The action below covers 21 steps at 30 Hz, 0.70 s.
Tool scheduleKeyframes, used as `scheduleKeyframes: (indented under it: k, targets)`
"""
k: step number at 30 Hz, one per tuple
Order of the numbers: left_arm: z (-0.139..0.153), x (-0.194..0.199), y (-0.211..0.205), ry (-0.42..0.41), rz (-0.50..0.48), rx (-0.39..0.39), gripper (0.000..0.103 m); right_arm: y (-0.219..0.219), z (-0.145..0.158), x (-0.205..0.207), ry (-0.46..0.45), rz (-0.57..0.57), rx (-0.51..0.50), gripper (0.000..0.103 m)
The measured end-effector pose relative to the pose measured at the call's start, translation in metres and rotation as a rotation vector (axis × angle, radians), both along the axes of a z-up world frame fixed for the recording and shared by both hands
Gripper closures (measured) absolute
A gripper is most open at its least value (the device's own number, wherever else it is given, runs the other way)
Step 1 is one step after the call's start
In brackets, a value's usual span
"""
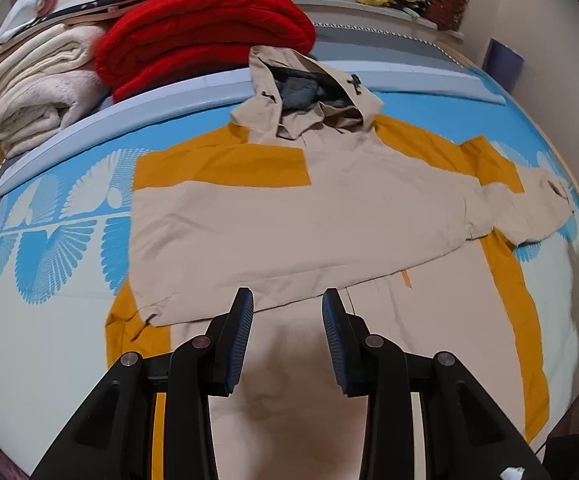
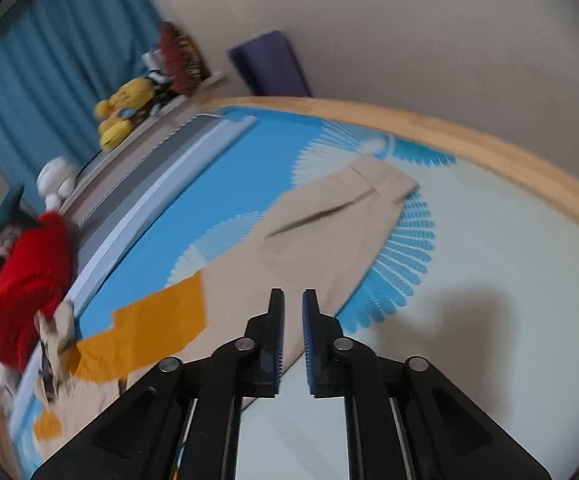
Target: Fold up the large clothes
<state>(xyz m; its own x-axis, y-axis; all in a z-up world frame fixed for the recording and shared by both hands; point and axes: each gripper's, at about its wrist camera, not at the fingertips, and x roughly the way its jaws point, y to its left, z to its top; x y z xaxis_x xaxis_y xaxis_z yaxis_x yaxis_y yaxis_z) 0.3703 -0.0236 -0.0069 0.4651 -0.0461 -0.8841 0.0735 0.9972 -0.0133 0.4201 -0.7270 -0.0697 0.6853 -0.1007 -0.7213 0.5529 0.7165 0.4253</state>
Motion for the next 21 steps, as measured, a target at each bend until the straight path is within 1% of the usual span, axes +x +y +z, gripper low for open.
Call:
scheduleKeyframes:
  k: [2,3,5,8,14,17,21]
  targets:
    - [-0.007,0.003,-0.004,0.014,-0.004,0.004,0.071,-0.015,-0.017,0.005,0.005,-0.009,0.047,0.08]
    - [-0.01,0.004,-0.006,0.021,-0.006,0.005,0.071,-0.021,-0.027,0.009,0.017,-0.013,0.063,0.079]
    - [-0.017,0.008,-0.009,0.038,-0.016,0.01,0.071,-0.031,-0.046,0.017,0.035,-0.02,0.092,0.079]
    - [-0.02,0.012,-0.012,0.041,-0.022,0.013,0.071,-0.04,-0.069,0.023,0.04,-0.041,0.144,0.079]
    - [-0.026,0.024,-0.008,0.043,-0.005,0.006,0.071,-0.058,-0.105,0.036,0.064,-0.096,0.211,0.078]
    - [-0.033,0.029,-0.007,0.058,0.007,0.006,0.071,-0.064,-0.121,0.041,0.056,-0.122,0.245,0.077]
    - [-0.039,0.033,-0.006,0.065,0.008,0.01,0.071,-0.067,-0.123,0.051,0.025,-0.154,0.223,0.077]
